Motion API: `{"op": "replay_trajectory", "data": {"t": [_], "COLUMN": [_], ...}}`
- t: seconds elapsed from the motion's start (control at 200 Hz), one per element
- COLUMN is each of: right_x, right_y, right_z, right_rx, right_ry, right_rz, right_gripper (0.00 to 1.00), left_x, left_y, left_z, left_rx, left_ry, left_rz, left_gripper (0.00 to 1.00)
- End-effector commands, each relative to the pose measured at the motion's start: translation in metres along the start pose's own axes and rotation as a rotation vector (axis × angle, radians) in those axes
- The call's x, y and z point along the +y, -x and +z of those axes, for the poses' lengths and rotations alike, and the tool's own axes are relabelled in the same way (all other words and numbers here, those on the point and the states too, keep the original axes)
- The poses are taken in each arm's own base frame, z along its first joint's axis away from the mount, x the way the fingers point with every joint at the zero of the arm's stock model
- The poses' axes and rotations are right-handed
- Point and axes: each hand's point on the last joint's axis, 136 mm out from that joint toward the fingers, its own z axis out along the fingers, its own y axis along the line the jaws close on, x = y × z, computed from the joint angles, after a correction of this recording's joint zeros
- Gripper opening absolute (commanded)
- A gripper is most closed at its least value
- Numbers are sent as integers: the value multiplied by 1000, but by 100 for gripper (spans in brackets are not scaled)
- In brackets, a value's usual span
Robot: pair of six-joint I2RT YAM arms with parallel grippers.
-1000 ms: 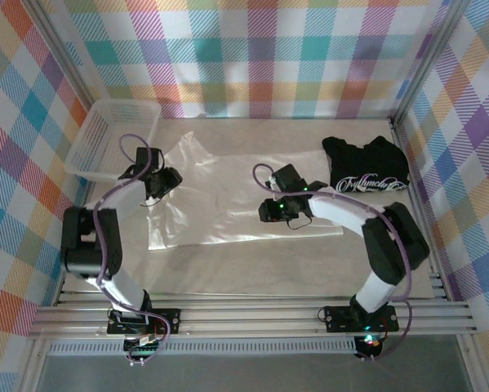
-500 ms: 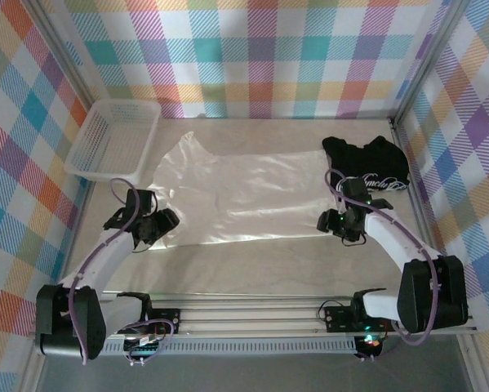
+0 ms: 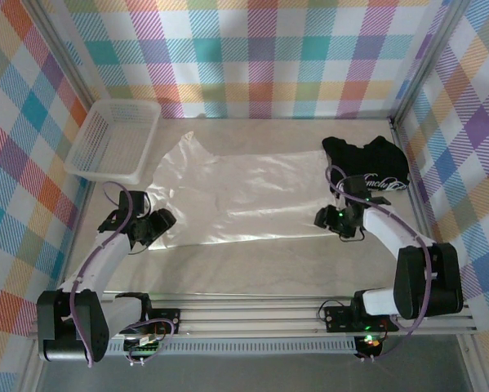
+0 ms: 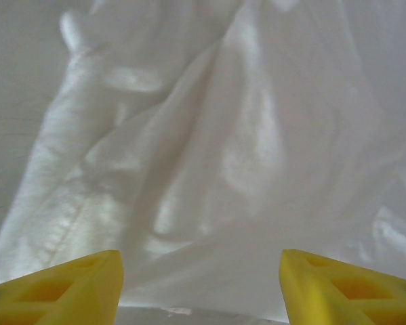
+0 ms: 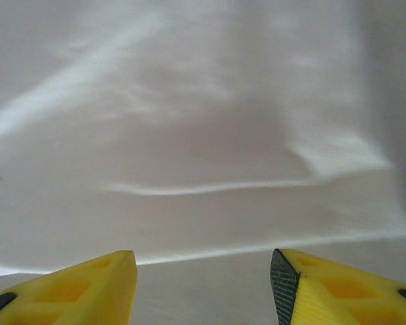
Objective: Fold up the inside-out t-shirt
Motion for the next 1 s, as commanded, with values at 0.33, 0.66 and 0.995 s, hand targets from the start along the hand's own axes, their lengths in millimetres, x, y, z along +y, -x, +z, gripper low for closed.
{"op": "replay_trajectory", "data": {"t": [0.33,0.66,0.995], "right_x": [18,-16,14], "right_y": [-1,-56,-50], "right_z": [57,41,-4], "right_rx": [176,280,100], "right_ry": [-25,-94,12], "right_rz": [1,131,4], "right_gripper": [50,43,45], "left_x": [36,71,31], "left_y": [-5,-49,-31], "left_z": [45,36,-23], "left_rx": [82,144,-39], "left_ry": [171,219,32], "left_rz": [-54,-142,-179], "left_gripper": [60,62,62]}}
